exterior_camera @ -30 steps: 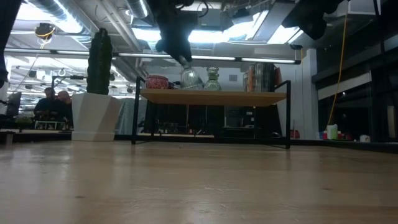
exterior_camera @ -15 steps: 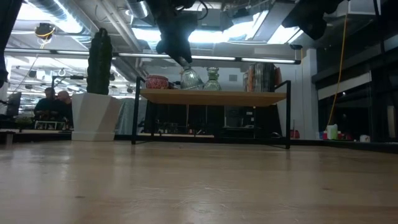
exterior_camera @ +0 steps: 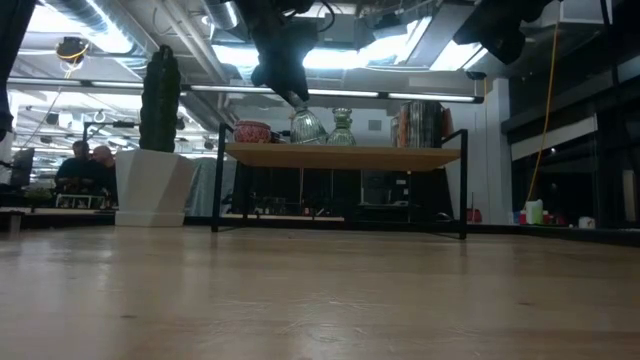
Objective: Pick & Place candle stick holders
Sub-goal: Put the green glass candle holder aligned with the other green glass candle holders on the shelf
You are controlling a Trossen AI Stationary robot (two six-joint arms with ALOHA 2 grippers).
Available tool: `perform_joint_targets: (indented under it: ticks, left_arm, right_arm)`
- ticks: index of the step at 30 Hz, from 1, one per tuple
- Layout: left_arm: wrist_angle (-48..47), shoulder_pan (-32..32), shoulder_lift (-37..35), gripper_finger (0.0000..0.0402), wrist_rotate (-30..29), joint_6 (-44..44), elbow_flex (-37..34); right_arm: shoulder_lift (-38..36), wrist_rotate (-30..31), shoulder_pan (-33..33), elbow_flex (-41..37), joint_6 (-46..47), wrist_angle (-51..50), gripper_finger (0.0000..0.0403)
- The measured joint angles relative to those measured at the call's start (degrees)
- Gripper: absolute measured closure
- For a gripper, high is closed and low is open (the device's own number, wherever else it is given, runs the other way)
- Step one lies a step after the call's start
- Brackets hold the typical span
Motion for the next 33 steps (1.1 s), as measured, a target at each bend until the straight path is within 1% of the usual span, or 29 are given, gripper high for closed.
perform_joint_targets:
  ticks: [7, 14, 26, 33]
  left_arm:
    - [0.0, 0.0, 0.0, 0.0220, 0.0, 0.0, 0.0]
    - [0.0, 0.0, 0.0, 0.0206, -0.1, 0.1, 0.0]
    - [1.3, 0.0, 0.0, 0.0192, -2.9, 0.3, 0.0]
    - [1.4, 0.0, 0.0, 0.0190, -3.0, 2.1, 0.0]
  right_arm:
    - [0.0, 0.0, 0.0, 0.0, 0.0, 0.0, 0.0395]
    - [0.0, 0.0, 0.0, 0.0, 0.0, 0.0, 0.0395]
    - [0.0, -0.2, 0.0, 0.0, 0.0, 0.0, 0.0395]
    - [0.0, -0.2, 0.0, 0.0, 0.0, 0.0, 0.0395]
